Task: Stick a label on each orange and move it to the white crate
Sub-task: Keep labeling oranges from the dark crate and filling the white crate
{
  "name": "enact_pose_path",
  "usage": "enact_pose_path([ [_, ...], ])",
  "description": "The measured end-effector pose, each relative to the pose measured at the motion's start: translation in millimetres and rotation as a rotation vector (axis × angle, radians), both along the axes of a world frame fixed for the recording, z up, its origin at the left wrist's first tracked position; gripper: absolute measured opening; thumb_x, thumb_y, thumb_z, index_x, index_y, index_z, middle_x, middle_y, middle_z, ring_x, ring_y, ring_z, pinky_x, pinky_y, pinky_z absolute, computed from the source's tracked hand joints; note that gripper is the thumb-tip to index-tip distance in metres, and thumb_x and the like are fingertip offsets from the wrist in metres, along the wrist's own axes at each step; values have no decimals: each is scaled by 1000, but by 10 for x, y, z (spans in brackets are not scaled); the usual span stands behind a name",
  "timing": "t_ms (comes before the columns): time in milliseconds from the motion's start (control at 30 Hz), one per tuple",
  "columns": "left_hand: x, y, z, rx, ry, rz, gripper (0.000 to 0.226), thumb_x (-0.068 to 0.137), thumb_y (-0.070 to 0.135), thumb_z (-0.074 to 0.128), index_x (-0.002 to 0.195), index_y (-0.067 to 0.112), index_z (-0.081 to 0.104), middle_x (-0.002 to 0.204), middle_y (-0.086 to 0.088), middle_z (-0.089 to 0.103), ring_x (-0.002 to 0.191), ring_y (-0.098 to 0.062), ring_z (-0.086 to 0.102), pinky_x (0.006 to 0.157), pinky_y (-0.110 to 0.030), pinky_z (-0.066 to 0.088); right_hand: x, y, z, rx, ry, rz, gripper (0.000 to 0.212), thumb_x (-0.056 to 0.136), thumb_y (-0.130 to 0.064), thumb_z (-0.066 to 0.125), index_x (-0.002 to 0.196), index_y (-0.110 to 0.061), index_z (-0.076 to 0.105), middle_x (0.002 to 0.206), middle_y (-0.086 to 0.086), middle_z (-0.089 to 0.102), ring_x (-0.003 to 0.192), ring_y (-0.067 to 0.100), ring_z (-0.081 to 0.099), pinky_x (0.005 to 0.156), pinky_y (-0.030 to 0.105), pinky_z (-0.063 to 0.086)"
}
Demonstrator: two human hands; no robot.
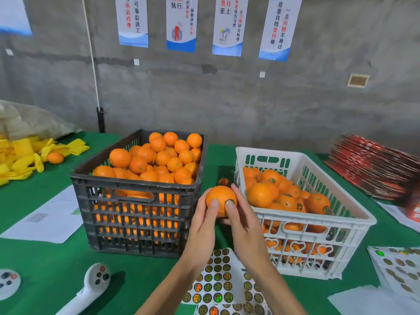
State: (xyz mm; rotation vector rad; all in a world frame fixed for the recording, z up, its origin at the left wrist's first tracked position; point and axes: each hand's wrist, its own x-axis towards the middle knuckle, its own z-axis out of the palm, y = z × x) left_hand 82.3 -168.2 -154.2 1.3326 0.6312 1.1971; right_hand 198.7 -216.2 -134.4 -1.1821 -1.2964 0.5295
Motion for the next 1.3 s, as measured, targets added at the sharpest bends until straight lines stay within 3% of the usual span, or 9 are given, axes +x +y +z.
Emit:
enact_pose_path([
  [133,102,218,495,171,263,-28,69,94,77,39,154,44,40,150,17,52,140,-1,46,124,-40,32,278,105,403,113,-30,-36,44,100,-48,61,142,-42,54,141,-17,58,130,8,57,104,44,53],
  [267,104,505,830,286,318,-36,50,107,38,54,155,30,41,156,10,47,134,9,48,117,-25,38,609,197,593,211,-305,-263,40,95,-33,72,134,-38,63,142,-15,55,128,3,54,98,23,53],
  [433,-396,1074,1065,508,762,278,33,106,19,55,139,21,59,143,-4,60,128,-21,58,105,-30,46,989,262,543,54,-663,-571,39,94,-23,73,132,-27,68,155,-4,47,141,23,43,117,46,39],
  [500,-586,1265,1134,350,1107,139,42,105,11,47,144,24,57,148,-11,56,123,-26,59,93,-26,49,1042,294,510,6,-700,-586,36,95,-21,71,131,-27,69,156,-7,44,145,24,40,119,45,34],
  [600,-651,1483,1267,143,1523,-154,49,101,12,45,144,32,57,160,-4,44,144,-29,45,113,-37,41,1035,353,513,-6,-717,-591,35,97,-16,68,130,-26,69,154,-14,38,151,21,32,122,43,27],
  [800,-553,1901,1188,-173,1831,-485,84,70,61,77,143,21,62,145,-5,61,128,-32,62,111,-50,48,934,388,517,107,-713,-629,34,92,-4,71,121,-22,75,151,-5,52,146,21,40,122,41,26],
  [1100,-539,1977,1084,33,1821,-334,74,78,54,64,144,21,55,152,-1,50,125,-30,56,108,-48,48,642,385,498,319,-658,-506,30,91,6,65,113,-11,77,141,2,61,136,23,51,116,45,39],
  [1233,-561,1754,1273,195,1483,-88,77,63,56,73,132,23,64,128,-3,62,98,-23,60,82,-35,51,482,392,486,399,-701,-443,29,89,9,65,112,-6,76,139,6,63,133,26,55,114,46,42],
  [1300,-563,1601,1325,348,1191,192,72,71,54,78,135,28,61,129,-1,62,107,-25,62,83,-35,51,385,376,428,428,-696,-375,28,92,7,62,114,-5,75,138,5,63,132,24,56,112,44,44],
])
